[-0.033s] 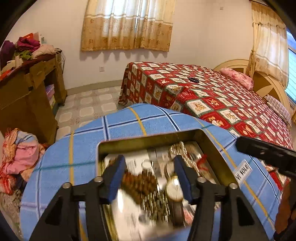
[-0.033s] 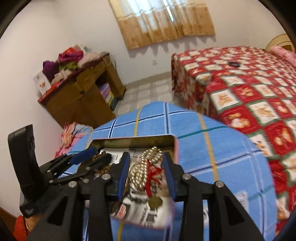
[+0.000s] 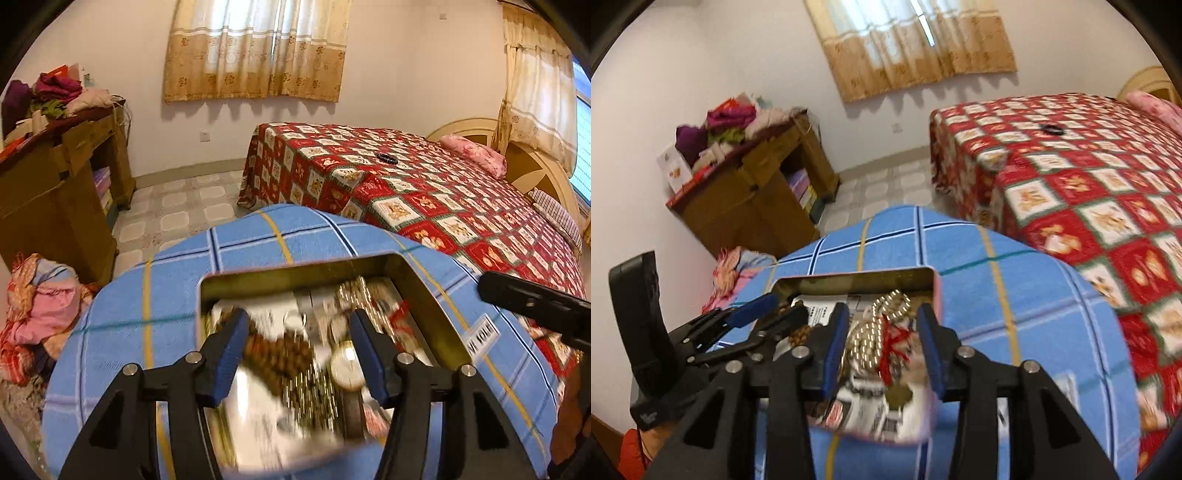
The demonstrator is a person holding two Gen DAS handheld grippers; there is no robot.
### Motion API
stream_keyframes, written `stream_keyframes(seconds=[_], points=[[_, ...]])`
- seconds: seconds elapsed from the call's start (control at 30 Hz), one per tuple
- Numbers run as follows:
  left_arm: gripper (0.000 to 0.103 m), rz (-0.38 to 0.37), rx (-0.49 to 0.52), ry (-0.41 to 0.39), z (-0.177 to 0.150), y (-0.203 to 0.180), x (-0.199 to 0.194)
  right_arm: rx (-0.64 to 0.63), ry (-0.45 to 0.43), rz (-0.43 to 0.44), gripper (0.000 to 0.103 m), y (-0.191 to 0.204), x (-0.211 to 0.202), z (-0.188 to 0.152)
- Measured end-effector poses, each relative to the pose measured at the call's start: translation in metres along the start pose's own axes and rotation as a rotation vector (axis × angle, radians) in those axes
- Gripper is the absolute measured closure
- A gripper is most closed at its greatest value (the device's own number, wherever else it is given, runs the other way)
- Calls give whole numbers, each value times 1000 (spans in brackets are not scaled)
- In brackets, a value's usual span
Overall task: Organize jewelry
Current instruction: 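Carry the ring into the pink tin with left while right drops the pearls in, then withdraw both grippers from the tin toward the pink and jade bangles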
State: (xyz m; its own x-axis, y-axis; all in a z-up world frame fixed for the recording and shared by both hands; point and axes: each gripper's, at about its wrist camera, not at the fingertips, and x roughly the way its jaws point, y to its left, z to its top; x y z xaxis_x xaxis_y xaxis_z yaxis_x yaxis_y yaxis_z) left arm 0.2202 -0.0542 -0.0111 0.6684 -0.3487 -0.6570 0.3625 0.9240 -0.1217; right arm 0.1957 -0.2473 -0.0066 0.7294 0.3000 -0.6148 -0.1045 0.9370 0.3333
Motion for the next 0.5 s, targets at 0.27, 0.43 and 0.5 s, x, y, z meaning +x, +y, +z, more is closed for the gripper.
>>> stream_keyframes(seconds=[0.27, 0.43, 0.5], points=[[45, 55, -41, 37, -47, -11, -50, 34, -22, -40, 48, 15, -58, -57], [45, 112, -35, 51, -74, -17, -72, 53, -47, -51, 44, 23, -82, -86], [45, 114, -42, 64, -85, -18, -79, 48, -40, -64, 44, 27, -86, -99]])
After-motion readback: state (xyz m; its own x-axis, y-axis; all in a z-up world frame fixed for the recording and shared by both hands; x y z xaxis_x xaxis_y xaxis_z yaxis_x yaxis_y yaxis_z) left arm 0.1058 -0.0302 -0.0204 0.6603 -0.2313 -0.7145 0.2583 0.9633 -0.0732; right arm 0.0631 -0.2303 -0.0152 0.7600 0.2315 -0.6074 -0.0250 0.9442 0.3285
